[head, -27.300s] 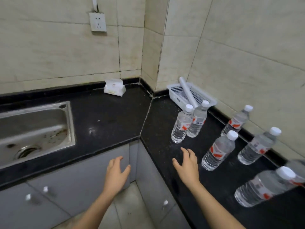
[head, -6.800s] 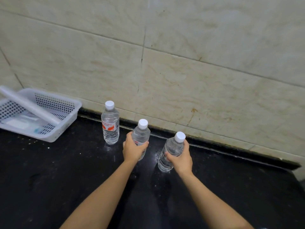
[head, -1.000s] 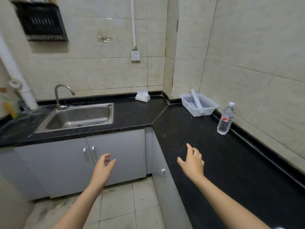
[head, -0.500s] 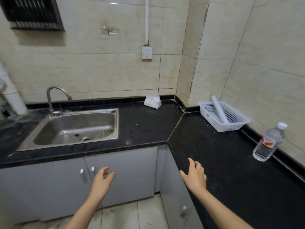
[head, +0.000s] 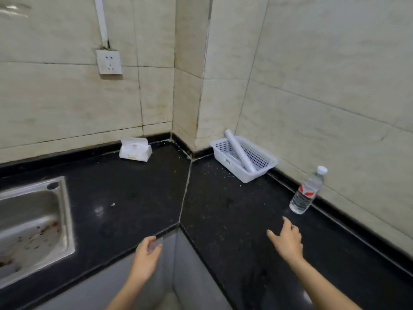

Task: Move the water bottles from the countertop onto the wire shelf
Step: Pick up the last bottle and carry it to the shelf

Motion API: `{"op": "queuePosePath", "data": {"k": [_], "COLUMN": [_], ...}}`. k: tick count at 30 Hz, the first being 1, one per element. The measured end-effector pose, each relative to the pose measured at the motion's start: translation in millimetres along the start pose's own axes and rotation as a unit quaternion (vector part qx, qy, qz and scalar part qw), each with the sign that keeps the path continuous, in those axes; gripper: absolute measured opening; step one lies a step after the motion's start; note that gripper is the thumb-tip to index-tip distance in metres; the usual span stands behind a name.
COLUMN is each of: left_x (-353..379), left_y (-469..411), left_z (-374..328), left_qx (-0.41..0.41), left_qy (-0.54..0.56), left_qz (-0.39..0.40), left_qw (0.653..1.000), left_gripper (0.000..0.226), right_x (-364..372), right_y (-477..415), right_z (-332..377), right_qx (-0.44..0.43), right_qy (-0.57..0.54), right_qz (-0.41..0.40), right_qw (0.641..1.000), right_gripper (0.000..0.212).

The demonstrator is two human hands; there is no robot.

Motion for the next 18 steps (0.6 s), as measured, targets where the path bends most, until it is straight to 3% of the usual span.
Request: {"op": "queuePosePath", "data": {"k": [7, 14, 18], "left_x": [100.6, 167.7, 199.8], "left_y": [-82.4, -138.4, -146.3], "left_z": [-75.9, -133.3, -125.2], "left_qx": [0.053, 0.092, 0.079], "left_qy": [-0.018, -0.049, -0.075], "left_qz": [0.071, 0.106, 0.151], "left_qw": [0.996, 0.989, 0.983], "left_gripper": [0.032, 0.031, 0.024], "right_x": [-73.4, -67.5, -73.0], "right_y": [-112.4, -227.4, -234.3], "right_z": [-40.6, -63.3, -55.7], "right_qx": [0.1, 0.119, 0.146], "right_qy": [-0.122, -0.218, -0.258], "right_qz": [-0.151, -0.178, -0.217], "right_qw": [0.976, 0.952, 0.93], "right_gripper": [0.076, 0.081, 0.07]}}
Point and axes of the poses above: each hand's wrist, its own y-axis away from the middle knuckle, its own x-axis out of the palm, z = x × y, the point moved 10 cm from there along -y, towards the middle knuckle, and after that the axes turned 3 degrees about -z, right-handed, at the moved point
